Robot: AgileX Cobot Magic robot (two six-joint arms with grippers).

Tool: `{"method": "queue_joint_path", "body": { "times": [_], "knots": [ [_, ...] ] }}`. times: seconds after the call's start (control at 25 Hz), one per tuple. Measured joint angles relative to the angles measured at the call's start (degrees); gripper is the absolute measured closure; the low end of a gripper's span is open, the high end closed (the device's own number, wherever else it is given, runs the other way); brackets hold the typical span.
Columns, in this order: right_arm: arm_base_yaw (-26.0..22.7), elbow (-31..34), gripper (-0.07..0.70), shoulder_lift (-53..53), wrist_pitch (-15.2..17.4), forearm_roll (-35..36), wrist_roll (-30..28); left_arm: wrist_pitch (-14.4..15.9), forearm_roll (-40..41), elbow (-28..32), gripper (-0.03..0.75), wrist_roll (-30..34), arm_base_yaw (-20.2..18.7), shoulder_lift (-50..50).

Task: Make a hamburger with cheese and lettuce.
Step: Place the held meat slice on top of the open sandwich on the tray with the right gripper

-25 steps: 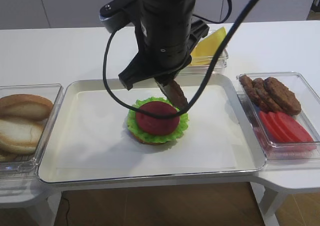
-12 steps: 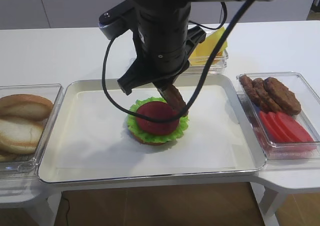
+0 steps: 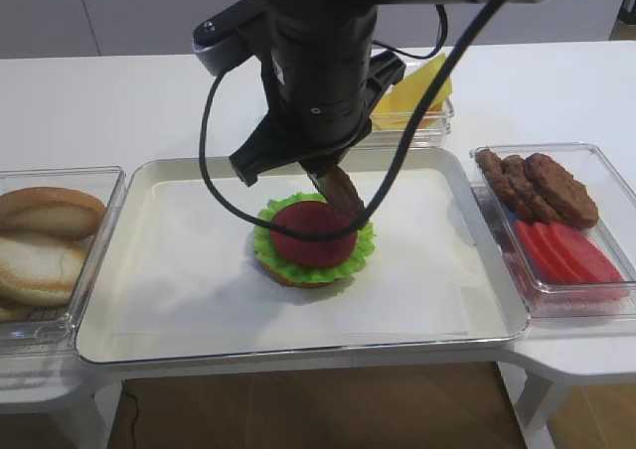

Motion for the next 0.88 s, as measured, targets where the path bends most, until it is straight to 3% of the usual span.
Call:
{"method": "queue_joint_path", "body": {
  "times": [0.6, 0.88],
  "knots": [
    [0.0, 0.0, 0.523, 0.1, 0.0, 0.0, -0.3, 0.0, 0.0, 0.0, 0.310, 0.0, 0.0, 0.0],
    [0.1, 0.0, 0.523, 1.8, 1.6, -0.6, -0.4, 0.0, 0.0, 0.0, 0.310, 0.0, 0.0, 0.0]
  ]
}}
